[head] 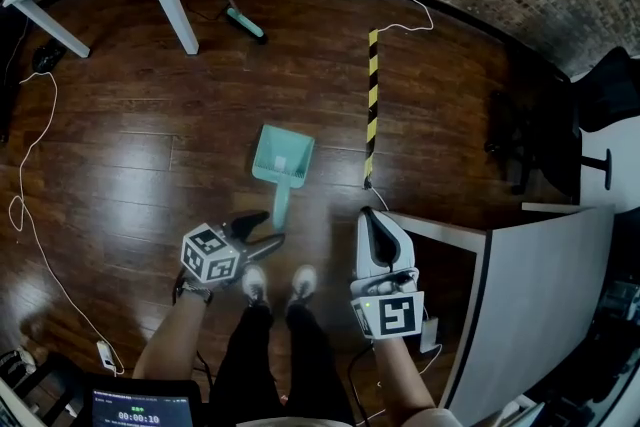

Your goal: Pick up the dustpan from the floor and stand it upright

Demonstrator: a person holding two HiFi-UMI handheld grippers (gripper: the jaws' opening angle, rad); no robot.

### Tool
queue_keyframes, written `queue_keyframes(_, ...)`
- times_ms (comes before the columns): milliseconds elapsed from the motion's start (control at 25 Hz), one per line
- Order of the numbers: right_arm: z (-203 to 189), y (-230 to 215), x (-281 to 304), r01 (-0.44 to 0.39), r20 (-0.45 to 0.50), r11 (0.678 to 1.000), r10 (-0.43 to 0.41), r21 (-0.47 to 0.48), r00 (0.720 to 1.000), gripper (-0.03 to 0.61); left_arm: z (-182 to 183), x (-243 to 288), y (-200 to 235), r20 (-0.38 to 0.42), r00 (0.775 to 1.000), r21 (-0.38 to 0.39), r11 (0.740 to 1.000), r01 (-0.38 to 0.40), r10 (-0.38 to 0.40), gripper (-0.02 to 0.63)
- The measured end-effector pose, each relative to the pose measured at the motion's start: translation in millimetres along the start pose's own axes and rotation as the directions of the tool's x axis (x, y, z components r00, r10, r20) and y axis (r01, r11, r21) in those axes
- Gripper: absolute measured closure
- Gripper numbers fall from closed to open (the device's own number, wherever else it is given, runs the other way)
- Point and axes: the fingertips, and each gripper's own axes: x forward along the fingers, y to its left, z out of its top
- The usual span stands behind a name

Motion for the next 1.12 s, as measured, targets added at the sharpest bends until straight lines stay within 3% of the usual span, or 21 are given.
queue_keyframes(80, 13.6, -1.3, 0.1, -0.006, 0.006, 1.000, 0.006, -0.005, 1.000, 0.563, 4.1, -14.6, -1.2, -0.015, 1.000, 0.024, 0.999, -0.027, 0.027, 0.375)
queue_keyframes(240, 47.5, -2.5, -3.2, -0.017, 0.028, 0.999, 0.018, -0.027, 0.999, 0.563, 30.7, -47.8, -7.1, 0.021, 0.992, 0.098, 0.987, -0.128, 0.126, 0.554)
queue_keyframes(320, 61.4, -0.4, -5.1, -0.031, 0.043, 0.999, 0.033, -0.044, 0.999, 0.563, 47.7, -59.6, -13.1, 0.054, 0.986, 0.129, 0.979, -0.160, 0.155, 0.609)
queue_keyframes(480, 95.8, 3.3, -14.1, -0.046, 0.089, 0.998, 0.050, -0.051, 0.995, 0.563, 94.2, -82.5, -39.7, 0.135, 0.973, 0.203, 0.956, -0.213, 0.188, 0.612)
queue_keyframes(600, 133.6, 4.7, -31.6, -0.054, 0.101, 0.995, 0.062, -0.082, 0.993, 0.563, 142.4, -106.5, -77.7, 0.229, 0.946, 0.254, 0.924, -0.286, 0.230, 0.612)
queue_keyframes(760, 175.1, -8.6, -50.0, -0.025, 0.150, 0.995, 0.039, -0.092, 0.988, 0.563, 209.6, -131.3, -123.0, 0.370, 0.896, 0.332, 0.866, -0.375, 0.246, 0.612)
queue_keyframes(920, 201.5, -19.9, -73.1, 0.023, 0.163, 0.995, -0.008, -0.093, 0.987, 0.565, 247.7, -153.9, -165.5, 0.439, 0.866, 0.407, 0.807, -0.428, 0.238, 0.612)
queue_keyframes(1120, 220.5, -26.7, -101.6, 0.068, 0.154, 0.996, -0.059, -0.057, 0.986, 0.565, 286.3, -188.5, -223.5, 0.544, 0.812, 0.388, 0.794, -0.467, 0.211, 0.612)
